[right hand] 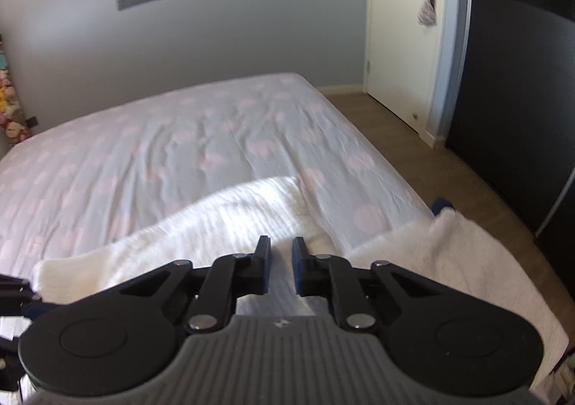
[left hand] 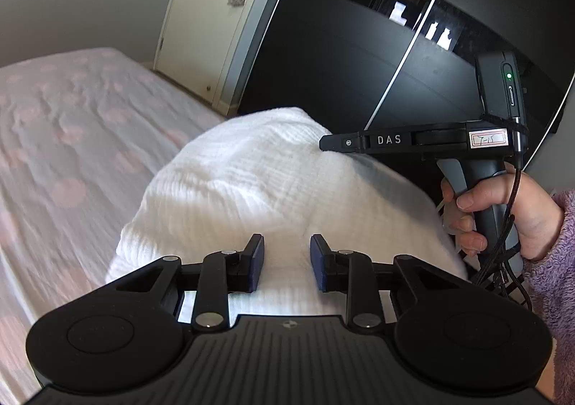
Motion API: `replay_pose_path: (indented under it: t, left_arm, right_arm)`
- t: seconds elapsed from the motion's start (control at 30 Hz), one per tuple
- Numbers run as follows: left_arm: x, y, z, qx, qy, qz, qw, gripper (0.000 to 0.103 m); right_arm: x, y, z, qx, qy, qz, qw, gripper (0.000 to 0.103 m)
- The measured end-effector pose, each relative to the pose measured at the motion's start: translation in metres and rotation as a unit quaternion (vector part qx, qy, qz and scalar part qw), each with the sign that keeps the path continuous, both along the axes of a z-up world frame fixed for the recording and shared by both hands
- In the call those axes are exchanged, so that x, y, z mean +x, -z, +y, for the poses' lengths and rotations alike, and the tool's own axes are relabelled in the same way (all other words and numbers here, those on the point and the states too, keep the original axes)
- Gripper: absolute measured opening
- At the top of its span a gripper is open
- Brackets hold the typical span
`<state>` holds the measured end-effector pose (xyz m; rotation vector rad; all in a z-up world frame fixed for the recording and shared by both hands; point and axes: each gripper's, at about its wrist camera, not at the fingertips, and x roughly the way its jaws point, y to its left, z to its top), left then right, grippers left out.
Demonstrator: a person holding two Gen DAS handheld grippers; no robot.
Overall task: Fold clothes
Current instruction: 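Lower the shirt onto the folded clothes stack and open both grippers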
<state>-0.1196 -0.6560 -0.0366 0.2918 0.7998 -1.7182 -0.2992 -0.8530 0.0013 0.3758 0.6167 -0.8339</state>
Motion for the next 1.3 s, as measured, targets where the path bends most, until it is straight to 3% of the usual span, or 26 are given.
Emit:
replay_pose_path:
  t: [0.17, 0.27, 0.4, 0.5, 0.6, 0.7, 0.83, 0.93, 1.07, 1.3]
  left_arm:
    - [0.0, 0.018, -0.025, 0.044, 0.02, -0.002, 0.9988, 0.02]
    - [0.0, 0.023, -0.028, 0.053, 0.02, -0.003, 0.9984, 0.019]
    - [-0.006, 0.014, -0.021, 0.048, 0.018, -0.024, 0.9984, 0.019]
    - [-0.015, -0.006, -0.007, 0.02, 0.028, -0.06, 0.9976, 0.019]
    - [-0.024, -0.023, 0.009, -0.007, 0.035, -0.062, 0.9974, 0.019]
    - [-0.041, -0.035, 0.017, -0.02, 0.06, -0.054, 0.9965, 0.019]
    - [-0.068, -0.025, 0.018, -0.001, 0.09, -0.071, 0.9933, 0.019]
    - [-0.073, -0.008, 0.015, 0.019, 0.087, -0.096, 0.9915, 0.018]
    - [-0.07, 0.005, 0.007, 0.042, 0.087, -0.099, 0.9904, 0.013]
    - [-0.078, -0.002, 0.005, 0.043, 0.076, -0.123, 0.9886, 0.013]
  right_arm:
    - [-0.018, 0.043, -0.021, 0.043, 0.033, -0.003, 0.999, 0.009]
    - [-0.021, 0.051, -0.022, 0.046, 0.036, -0.011, 0.998, 0.009]
    - [-0.016, 0.043, -0.021, 0.045, 0.033, -0.005, 0.998, 0.009]
    - [-0.027, 0.02, -0.011, 0.037, 0.031, -0.035, 0.998, 0.01]
    - [-0.05, -0.008, 0.008, 0.015, 0.032, -0.059, 0.998, 0.016]
    - [-0.073, -0.024, 0.028, 0.002, 0.032, -0.052, 0.998, 0.016]
    - [-0.09, -0.017, 0.046, 0.003, 0.031, -0.026, 0.999, 0.016]
    - [-0.095, 0.008, 0.044, 0.029, 0.039, -0.011, 0.999, 0.014]
    - [-0.093, 0.034, 0.037, 0.044, 0.044, 0.004, 0.998, 0.014]
    - [-0.089, 0.033, 0.034, 0.061, 0.06, 0.02, 0.996, 0.014]
